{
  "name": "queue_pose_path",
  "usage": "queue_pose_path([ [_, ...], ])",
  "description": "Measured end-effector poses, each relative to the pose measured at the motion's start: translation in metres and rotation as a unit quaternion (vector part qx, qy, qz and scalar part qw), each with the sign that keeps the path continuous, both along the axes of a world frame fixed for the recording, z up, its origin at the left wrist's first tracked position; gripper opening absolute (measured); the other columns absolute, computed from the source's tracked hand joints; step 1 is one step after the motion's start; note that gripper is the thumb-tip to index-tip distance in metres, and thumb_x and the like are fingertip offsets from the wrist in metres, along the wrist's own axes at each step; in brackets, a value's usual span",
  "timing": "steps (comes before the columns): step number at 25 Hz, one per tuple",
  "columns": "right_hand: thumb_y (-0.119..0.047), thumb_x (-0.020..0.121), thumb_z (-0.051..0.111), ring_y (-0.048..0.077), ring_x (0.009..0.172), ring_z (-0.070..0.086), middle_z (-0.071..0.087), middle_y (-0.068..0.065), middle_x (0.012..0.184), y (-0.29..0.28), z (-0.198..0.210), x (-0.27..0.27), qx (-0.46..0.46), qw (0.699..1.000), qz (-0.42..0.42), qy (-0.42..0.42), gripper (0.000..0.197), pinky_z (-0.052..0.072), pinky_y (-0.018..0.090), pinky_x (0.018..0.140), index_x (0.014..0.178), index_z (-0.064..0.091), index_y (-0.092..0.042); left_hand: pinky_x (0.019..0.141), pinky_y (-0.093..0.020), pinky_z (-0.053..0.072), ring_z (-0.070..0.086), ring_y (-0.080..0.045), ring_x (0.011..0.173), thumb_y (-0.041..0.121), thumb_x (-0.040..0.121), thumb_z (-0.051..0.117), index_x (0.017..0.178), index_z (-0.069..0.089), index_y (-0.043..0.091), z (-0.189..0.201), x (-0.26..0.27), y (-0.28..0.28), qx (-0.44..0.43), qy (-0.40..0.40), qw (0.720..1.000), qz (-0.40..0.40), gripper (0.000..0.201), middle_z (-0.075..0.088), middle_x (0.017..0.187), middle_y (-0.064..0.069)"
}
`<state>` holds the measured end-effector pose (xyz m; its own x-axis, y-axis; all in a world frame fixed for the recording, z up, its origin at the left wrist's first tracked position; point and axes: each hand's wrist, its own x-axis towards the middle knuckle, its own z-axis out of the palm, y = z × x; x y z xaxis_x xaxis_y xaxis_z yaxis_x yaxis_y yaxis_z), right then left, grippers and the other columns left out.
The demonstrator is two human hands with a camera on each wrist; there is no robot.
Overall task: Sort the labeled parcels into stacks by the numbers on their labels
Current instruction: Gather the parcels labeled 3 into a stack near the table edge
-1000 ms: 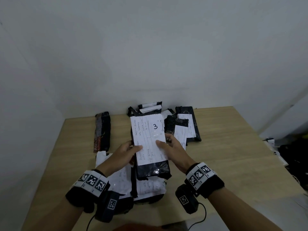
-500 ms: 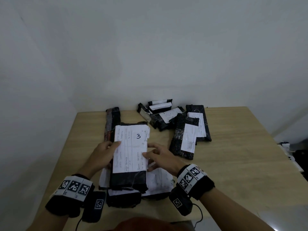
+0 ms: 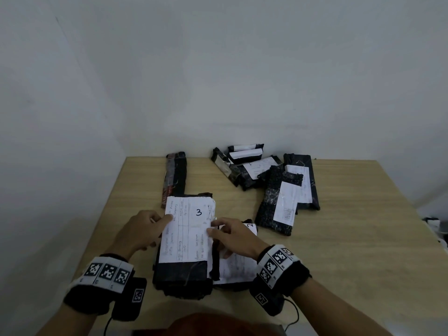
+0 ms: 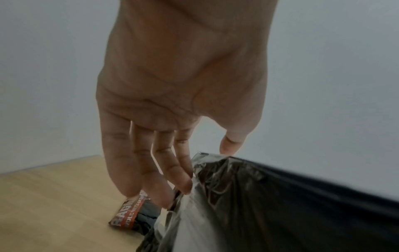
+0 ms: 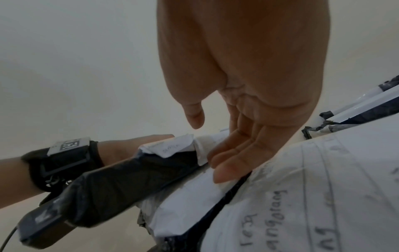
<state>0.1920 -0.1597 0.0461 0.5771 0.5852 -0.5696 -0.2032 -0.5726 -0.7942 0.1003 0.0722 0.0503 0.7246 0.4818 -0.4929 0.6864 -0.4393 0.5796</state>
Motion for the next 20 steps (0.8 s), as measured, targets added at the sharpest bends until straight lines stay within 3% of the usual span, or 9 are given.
queue_pose_path([
  [8, -0.024, 0.097, 0.055, 0.012, 0.069, 0.063, 0.071, 0.005, 0.088, -0.034, 0.026, 0.004, 0.014, 0.995, -0.056, -0.078, 0.018, 0.054, 0.028, 0.061, 0.113, 0.062, -0.018, 0.067, -0.034, 0.052, 0.068, -0.027, 0.066, 0.047, 0.091, 0.048, 0.086, 0.064, 0.011, 0.023, 0.005, 0.018, 0.007, -0.045, 0.993, 0.104, 0.04, 0.071, 0.08, -0.007],
  [12, -0.022, 0.098, 0.055, 0.012, 0.066, 0.063, 0.071, 0.007, 0.089, -0.055, 0.031, -0.007, 0.026, 0.994, -0.058, -0.092, 0.017, 0.054, 0.024, 0.056, 0.112, 0.063, -0.016, 0.067, -0.033, 0.053, 0.069, -0.026, 0.065, 0.045, 0.09, 0.049, 0.087, 0.064, 0.008, 0.019, 0.009, 0.024, 0.039, -0.026, 0.995, 0.086, 0.04, 0.071, 0.079, -0.006],
  [15, -0.021, 0.097, 0.054, 0.013, 0.065, 0.064, 0.071, 0.011, 0.092, -0.067, 0.029, -0.017, 0.032, 0.993, -0.068, -0.089, 0.017, 0.054, 0.025, 0.056, 0.111, 0.062, -0.016, 0.06, -0.026, 0.05, 0.069, -0.026, 0.061, 0.044, 0.09, 0.051, 0.086, 0.064, 0.005, 0.017, 0.011, 0.026, 0.055, -0.002, 0.996, 0.065, 0.041, 0.072, 0.077, -0.007],
  [17, -0.021, 0.098, 0.054, 0.011, 0.066, 0.065, 0.071, 0.008, 0.091, -0.073, 0.027, -0.027, 0.026, 0.994, -0.053, -0.093, 0.017, 0.055, 0.024, 0.057, 0.112, 0.062, -0.015, 0.061, -0.029, 0.053, 0.069, -0.029, 0.06, 0.044, 0.09, 0.052, 0.081, 0.063, 0.003, 0.01, 0.01, 0.027, 0.062, 0.008, 0.997, 0.052, 0.043, 0.072, 0.076, -0.011],
  [20, -0.02, 0.097, 0.055, 0.006, 0.065, 0.064, 0.069, 0.002, 0.087, -0.083, 0.023, -0.041, 0.024, 0.994, -0.012, -0.104, 0.017, 0.054, 0.022, 0.059, 0.113, 0.06, -0.016, 0.068, -0.034, 0.057, 0.069, -0.03, 0.064, 0.06, 0.085, 0.051, 0.07, 0.06, 0.003, -0.001, 0.009, 0.028, 0.09, 0.037, 0.995, 0.034, 0.06, 0.071, 0.078, -0.014],
])
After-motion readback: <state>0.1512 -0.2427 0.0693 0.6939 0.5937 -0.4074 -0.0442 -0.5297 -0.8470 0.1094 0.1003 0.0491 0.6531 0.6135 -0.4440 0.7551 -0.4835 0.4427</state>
